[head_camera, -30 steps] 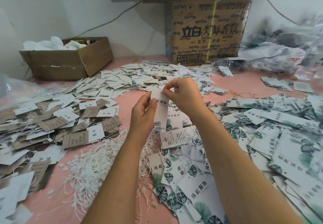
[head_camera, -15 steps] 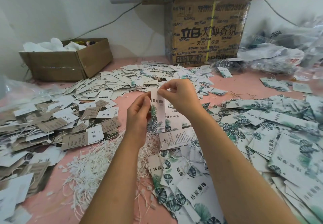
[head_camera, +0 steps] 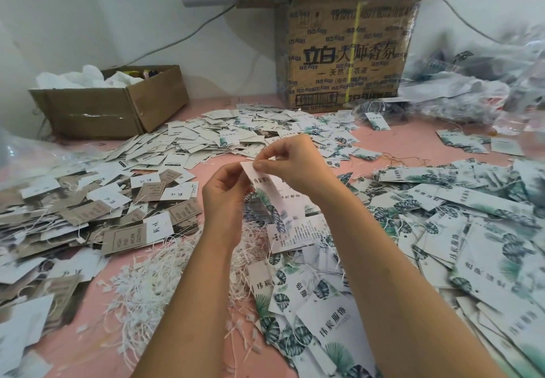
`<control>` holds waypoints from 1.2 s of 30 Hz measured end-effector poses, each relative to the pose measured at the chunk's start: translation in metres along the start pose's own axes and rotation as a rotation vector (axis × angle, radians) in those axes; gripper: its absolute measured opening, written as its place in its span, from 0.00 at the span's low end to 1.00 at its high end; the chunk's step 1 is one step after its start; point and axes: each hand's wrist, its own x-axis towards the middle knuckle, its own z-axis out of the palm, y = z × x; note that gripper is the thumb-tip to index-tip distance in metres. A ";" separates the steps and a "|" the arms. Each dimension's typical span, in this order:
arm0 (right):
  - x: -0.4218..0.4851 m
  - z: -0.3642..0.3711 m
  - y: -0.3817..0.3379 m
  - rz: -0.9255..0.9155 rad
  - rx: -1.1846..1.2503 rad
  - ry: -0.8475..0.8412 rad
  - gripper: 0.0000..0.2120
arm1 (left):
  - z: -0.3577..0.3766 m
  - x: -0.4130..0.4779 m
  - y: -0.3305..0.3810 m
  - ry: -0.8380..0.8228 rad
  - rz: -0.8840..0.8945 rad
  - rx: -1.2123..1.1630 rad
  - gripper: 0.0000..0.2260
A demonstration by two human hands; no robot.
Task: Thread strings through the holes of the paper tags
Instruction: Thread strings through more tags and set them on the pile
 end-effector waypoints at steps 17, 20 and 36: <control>0.002 -0.011 0.011 0.102 0.002 -0.029 0.12 | 0.003 -0.001 0.007 0.086 -0.118 -0.075 0.12; 0.001 -0.018 0.014 0.142 -0.029 -0.022 0.14 | 0.000 0.001 0.009 0.130 -0.143 -0.201 0.11; -0.003 -0.052 0.028 0.267 0.001 0.039 0.07 | -0.005 0.004 0.019 0.228 -0.138 -0.346 0.01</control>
